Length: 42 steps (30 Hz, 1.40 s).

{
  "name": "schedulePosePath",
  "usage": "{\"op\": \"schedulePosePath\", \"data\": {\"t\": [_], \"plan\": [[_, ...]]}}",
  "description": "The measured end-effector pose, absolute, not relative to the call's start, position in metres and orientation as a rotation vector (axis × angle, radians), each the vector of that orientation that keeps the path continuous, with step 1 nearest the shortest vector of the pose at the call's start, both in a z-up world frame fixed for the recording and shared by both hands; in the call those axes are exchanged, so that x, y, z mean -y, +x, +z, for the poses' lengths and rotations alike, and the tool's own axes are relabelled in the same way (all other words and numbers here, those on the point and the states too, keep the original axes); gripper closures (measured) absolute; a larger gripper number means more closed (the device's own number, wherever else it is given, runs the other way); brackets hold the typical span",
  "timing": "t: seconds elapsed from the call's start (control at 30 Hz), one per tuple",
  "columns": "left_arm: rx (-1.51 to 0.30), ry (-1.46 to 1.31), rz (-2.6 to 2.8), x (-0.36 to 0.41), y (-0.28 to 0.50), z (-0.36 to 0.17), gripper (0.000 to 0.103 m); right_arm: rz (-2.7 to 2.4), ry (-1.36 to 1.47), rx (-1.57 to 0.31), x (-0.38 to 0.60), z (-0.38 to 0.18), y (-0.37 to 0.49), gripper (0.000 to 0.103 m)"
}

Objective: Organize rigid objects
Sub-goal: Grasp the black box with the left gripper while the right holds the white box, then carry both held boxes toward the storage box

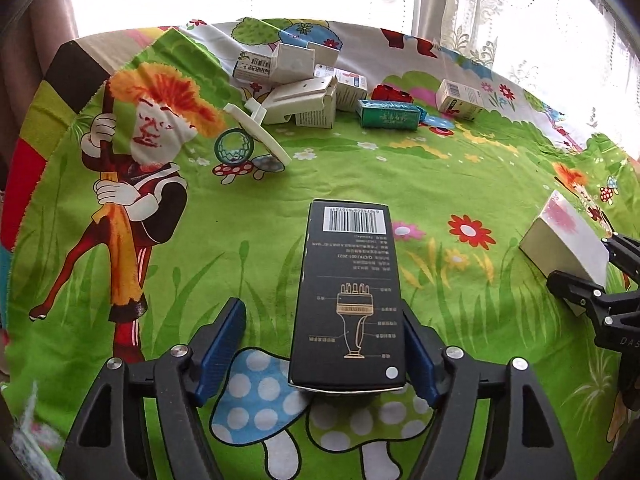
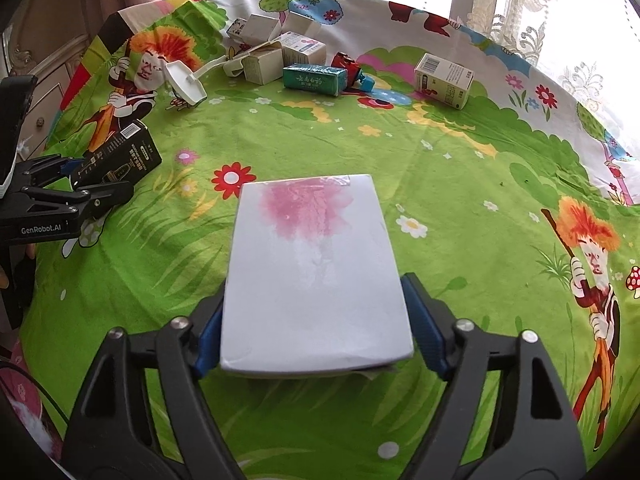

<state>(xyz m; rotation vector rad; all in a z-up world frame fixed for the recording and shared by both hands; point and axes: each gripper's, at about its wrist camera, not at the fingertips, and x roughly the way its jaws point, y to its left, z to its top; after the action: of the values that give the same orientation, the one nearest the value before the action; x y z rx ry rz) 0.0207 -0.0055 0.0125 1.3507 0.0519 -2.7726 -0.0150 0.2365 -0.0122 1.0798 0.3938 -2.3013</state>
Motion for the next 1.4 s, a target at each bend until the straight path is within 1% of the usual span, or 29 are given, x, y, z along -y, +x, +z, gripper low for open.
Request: {"op": "schedulePosePath", "data": {"t": [0.03, 0.07, 0.1, 0.17, 0.27, 0.43, 0.97, 1.07, 1.4], "plan": [[-0.042, 1.346, -2.789, 0.004, 0.022, 0.014, 0.043, -2.313, 1.077, -0.408, -0.234, -0.013, -0.012, 0.035], [-0.019, 1.344, -2.805, 0.001, 0.024, 0.014, 0.056, -2.309, 1.066, -0.423, -0.232, -0.012, -0.008, 0.035], [0.01, 1.347, -2.818, -0.003, 0.025, 0.015, 0.063, -2.309, 1.058, -0.439, -0.229, -0.012, -0.003, 0.035], [0.065, 1.354, -2.811, -0.009, 0.031, 0.016, 0.063, -2.318, 1.076, -0.416, -0.225, -0.012, 0.004, 0.035], [-0.009, 1.384, -2.853, -0.01, 0.05, 0.019, 0.063, -2.345, 1.116, -0.349, -0.226, -0.009, 0.018, 0.035], [0.008, 1.376, -2.889, -0.016, 0.084, 0.017, 0.063, -2.388, 1.139, -0.228, -0.237, -0.005, 0.047, 0.035], [-0.025, 1.348, -2.979, -0.029, 0.139, 0.019, 0.063, -2.467, 1.138, -0.189, -0.249, 0.003, 0.106, 0.035], [-0.041, 1.341, -2.98, -0.029, 0.147, 0.021, 0.063, -2.479, 1.141, -0.209, -0.249, 0.003, 0.118, 0.035], [0.014, 1.327, -3.046, -0.055, 0.178, 0.042, 0.063, -2.553, 1.09, -0.187, -0.275, 0.03, 0.16, 0.034]]}}
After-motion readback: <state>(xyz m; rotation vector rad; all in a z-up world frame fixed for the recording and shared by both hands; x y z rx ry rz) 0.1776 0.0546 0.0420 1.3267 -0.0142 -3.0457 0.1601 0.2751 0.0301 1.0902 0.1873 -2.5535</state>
